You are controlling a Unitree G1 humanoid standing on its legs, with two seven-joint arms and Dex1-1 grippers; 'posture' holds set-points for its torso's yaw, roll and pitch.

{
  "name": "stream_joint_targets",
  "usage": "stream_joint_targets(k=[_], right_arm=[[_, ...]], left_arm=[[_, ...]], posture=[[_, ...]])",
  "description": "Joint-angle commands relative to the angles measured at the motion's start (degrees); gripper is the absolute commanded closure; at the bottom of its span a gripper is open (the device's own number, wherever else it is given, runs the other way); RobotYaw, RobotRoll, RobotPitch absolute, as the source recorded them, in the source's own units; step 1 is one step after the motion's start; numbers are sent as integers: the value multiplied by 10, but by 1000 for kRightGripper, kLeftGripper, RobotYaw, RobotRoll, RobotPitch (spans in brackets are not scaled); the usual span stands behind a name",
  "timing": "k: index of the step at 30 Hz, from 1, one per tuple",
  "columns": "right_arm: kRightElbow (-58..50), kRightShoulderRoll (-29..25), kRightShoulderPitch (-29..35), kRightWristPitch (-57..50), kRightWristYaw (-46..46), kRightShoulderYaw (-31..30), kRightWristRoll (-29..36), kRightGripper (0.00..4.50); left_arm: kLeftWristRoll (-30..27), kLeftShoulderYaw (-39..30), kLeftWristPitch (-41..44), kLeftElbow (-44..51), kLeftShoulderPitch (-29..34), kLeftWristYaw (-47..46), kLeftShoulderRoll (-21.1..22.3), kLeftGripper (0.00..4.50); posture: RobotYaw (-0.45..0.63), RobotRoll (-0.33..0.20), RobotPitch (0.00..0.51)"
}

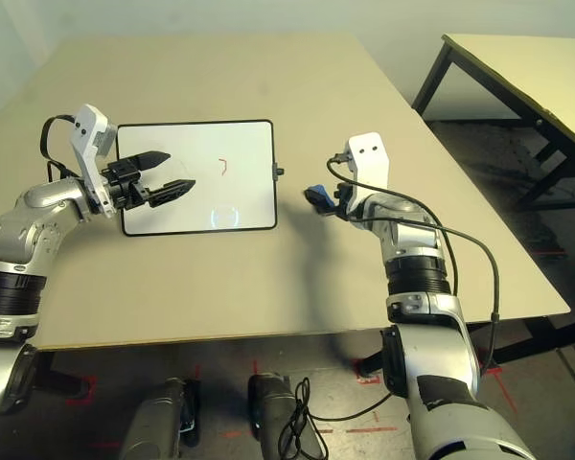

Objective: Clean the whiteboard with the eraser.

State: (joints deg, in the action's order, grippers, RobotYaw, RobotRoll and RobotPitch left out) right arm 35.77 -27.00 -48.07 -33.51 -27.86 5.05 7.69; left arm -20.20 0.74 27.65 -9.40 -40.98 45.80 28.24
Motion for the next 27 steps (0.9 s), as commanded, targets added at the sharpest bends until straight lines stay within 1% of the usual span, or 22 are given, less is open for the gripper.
stream_joint_targets(k=[1, 4, 6, 8, 12, 24, 27], right_arm=[[29, 3, -14, 12, 1, -9, -12, 32], [52, 4, -28, 21, 0, -13, -19, 32], [64, 5, -36, 24, -1, -16, -22, 32], [73, 5, -42, 28, -2, -19, -24, 32], [89, 8, -53, 26, -1, -23, -29, 32], [64, 9, -37, -34, 7, -27, -35, 32], [58, 10, -36, -36, 11, -28, -39, 616]], left_arm=[[5, 4, 8, 9, 5, -2, -2, 0], [3, 4, 13, 14, 7, -4, -3, 0], [2, 3, 17, 19, 8, -5, -3, 0], [1, 3, 21, 23, 9, -5, -2, 0], [-3, -1, 36, 42, 17, -7, 4, 0], [-25, -25, 97, 107, 34, -21, 23, 0], [-29, -26, 105, 115, 36, -24, 26, 0]], posture=[[-41, 0, 137], [-40, 0, 142], [-36, 0, 159], [-36, 0, 159], [-24, 0, 186], [-9, 0, 243], [-7, 0, 251]])
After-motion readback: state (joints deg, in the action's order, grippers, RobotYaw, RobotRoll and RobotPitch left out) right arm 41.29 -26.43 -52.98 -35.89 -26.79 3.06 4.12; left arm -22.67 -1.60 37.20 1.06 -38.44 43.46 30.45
